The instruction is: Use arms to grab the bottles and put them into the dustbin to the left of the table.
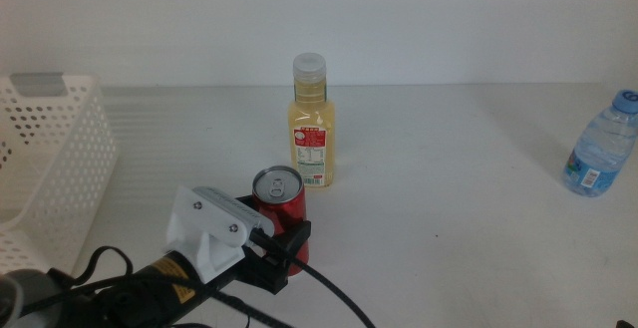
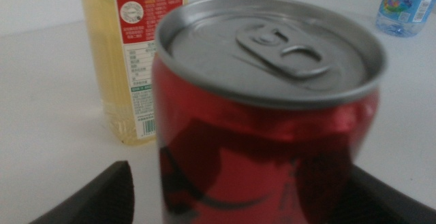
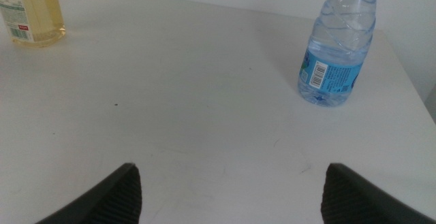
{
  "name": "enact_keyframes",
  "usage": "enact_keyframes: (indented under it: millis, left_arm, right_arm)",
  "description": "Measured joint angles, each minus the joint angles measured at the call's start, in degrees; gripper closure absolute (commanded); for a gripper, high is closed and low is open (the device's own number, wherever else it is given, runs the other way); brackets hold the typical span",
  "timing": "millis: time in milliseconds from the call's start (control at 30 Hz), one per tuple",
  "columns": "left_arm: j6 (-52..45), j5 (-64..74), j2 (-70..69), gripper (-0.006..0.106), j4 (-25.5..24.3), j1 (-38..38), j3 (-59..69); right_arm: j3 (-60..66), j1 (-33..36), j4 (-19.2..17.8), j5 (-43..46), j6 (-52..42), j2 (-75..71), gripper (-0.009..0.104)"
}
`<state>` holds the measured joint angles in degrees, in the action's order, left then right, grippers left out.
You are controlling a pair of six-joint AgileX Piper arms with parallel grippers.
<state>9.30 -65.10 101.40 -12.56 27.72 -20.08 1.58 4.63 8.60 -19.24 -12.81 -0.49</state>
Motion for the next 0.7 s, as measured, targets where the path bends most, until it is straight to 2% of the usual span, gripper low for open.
enact_keyframes:
  millis: [500, 600, 700]
  left_arm:
    - [0.3, 0.05, 5.46, 0.011, -1.2, 0.0, -6.55]
    - [0.3, 0.0, 5.82, 0.016, -1.2, 0.0, -6.98]
    - [0.3, 0.0, 5.85, 0.03, -1.2, 0.0, -7.15]
  right_arm:
    - [0.0, 0.0, 0.0, 0.0, 0.0, 0.0, 0.018]
    - [0.0, 0.0, 0.0, 0.0, 0.0, 0.0, 0.018]
    - [0.0, 0.0, 0.0, 0.0, 0.0, 0.0, 0.018]
